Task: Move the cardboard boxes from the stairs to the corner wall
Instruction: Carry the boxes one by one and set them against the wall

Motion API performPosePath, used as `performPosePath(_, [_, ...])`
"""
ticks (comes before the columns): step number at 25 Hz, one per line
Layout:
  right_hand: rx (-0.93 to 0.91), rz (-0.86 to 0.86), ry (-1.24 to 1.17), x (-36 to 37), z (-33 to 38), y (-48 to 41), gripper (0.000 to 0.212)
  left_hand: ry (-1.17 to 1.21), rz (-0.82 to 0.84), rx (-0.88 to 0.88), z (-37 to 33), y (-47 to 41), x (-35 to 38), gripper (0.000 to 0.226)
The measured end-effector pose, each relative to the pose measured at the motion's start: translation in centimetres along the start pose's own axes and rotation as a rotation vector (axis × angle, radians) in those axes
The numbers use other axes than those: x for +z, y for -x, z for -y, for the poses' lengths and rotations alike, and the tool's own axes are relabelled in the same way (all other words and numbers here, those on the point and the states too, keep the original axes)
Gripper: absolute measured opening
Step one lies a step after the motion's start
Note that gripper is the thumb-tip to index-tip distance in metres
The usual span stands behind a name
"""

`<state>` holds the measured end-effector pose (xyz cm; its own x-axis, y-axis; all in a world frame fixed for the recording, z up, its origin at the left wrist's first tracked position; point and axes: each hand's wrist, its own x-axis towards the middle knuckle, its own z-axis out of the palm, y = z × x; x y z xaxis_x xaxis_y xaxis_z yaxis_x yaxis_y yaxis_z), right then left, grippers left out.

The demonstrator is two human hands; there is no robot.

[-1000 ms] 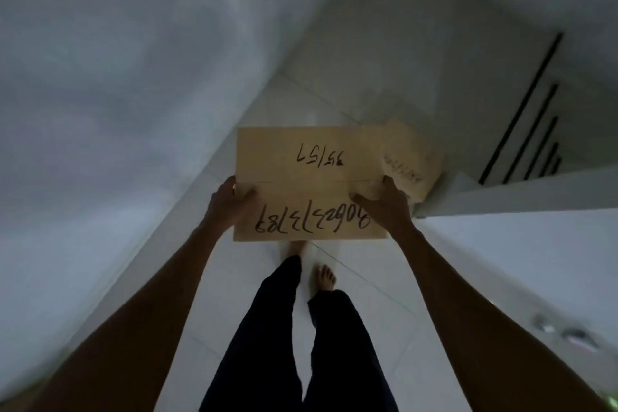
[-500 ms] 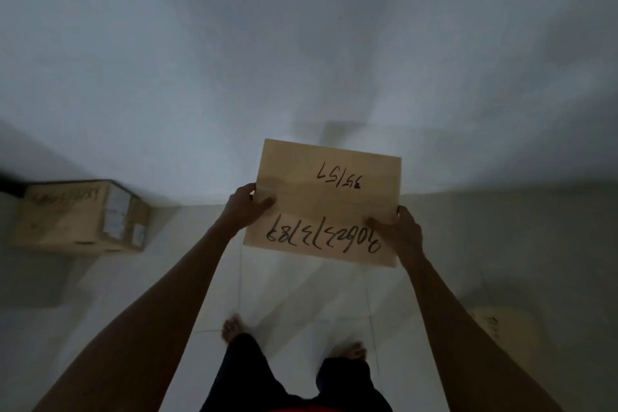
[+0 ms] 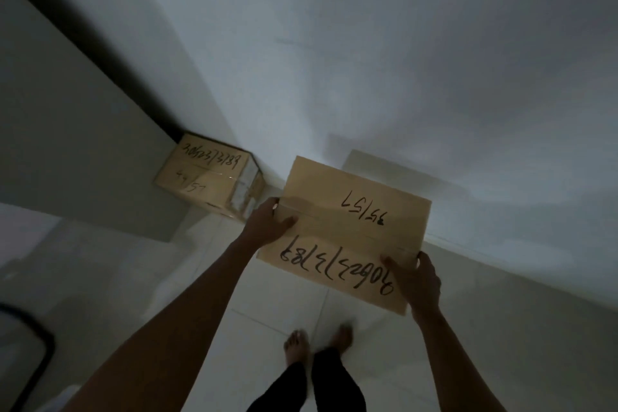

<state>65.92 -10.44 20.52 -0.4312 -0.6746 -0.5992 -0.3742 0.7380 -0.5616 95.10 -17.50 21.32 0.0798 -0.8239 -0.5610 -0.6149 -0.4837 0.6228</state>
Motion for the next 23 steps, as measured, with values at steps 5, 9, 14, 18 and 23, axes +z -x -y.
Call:
performPosePath(5, [0.005,0.010,0.060,11.7,-0.2,-7.2,0.073,-0.010,-0.014,-0.124,8.0,-9.9,0.1,0.063])
performPosePath(9, [0.025,0.021,0.093,23.4,-2.3,-15.2,0.077,-0.048,-0.042,-0.140,16.9,-19.9,2.4,0.077])
performPosePath(14, [0.081,0.023,0.048,36.8,-6.1,-23.5,0.077,-0.017,-0.003,-0.069,27.5,-31.1,6.0,0.089])
performPosePath(18, [0.087,-0.006,0.062,44.2,-8.3,-28.9,0.074,-0.014,-0.006,-0.069,35.0,-38.7,9.0,0.090])
performPosePath(23, [0.086,-0.079,0.114,48.5,-9.4,-32.3,0.074,-0.186,-0.022,-0.183,43.4,-44.9,14.6,0.121])
